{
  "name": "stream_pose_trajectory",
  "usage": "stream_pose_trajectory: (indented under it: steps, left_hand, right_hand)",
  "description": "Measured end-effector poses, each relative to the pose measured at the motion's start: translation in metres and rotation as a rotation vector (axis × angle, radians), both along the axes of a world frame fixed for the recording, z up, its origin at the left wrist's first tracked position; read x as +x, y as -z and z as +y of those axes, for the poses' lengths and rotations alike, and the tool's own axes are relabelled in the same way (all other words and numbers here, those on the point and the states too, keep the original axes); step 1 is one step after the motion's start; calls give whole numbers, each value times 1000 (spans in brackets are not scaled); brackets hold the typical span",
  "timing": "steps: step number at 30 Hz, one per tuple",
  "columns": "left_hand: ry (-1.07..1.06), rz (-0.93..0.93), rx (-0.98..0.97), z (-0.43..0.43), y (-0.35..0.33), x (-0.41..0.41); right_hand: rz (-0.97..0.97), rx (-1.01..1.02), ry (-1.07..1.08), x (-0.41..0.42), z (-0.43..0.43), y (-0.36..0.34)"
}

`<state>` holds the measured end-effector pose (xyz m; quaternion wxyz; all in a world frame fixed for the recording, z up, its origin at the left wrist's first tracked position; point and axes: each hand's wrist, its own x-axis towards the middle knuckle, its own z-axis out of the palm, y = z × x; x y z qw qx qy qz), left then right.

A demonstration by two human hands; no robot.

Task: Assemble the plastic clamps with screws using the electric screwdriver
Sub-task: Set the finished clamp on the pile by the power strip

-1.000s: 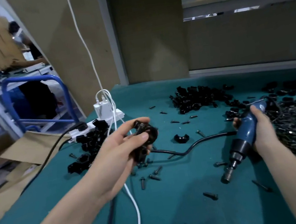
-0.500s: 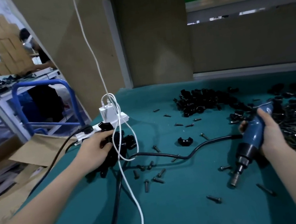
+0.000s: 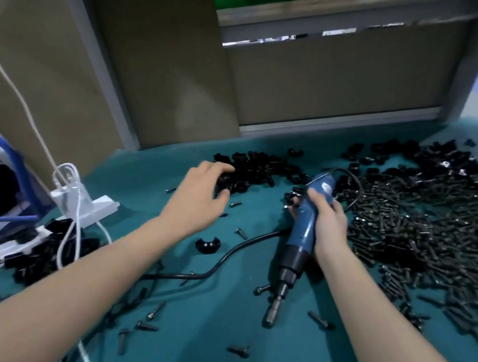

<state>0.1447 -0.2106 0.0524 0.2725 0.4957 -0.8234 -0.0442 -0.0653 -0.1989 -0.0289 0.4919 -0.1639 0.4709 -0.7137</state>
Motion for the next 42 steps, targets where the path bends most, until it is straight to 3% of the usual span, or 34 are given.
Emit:
stream_pose_trajectory:
  steps: [7,9,13,17,22,23,27,32,35,39,42]
  left_hand:
    - [-116,-532,220,-103,35,-69]
    - [-191,-692,185,-114,45,-73]
    - [-267,-692,63,-130,57,-75]
    - [-232,-471,-18,-144,56,-69]
    - [-166,110,45,-135,23,-100]
    - [-137,253,95,-129,15,-110]
    - [35,1128,534,-74,7,-128]
    - [53,1641,683,-5,46,-87]
    - [90,1723,755,16,71,-69]
    - [123,1723,827,19,79,-58]
    - [152,1753,898,17,77,-54]
  right_hand:
    - [494,-8,-84,16,-1,3]
    - [654,-16,-90,20,1,2]
    - [666,-32,-72,13,2,5]
    - [653,-78,-62,15,3,5]
    - [607,-75,-39,17,5,3]
    - [561,-84,-21,17,6,1]
    - [519,-96,188,8,15,-22]
    - [441,-119,479,-58,14,-76]
    - [731,99,365,-96,-17,-87]
    - [1457,417,6,-129,-60,-65]
    - [1640,544,-209,-146,-79,-44]
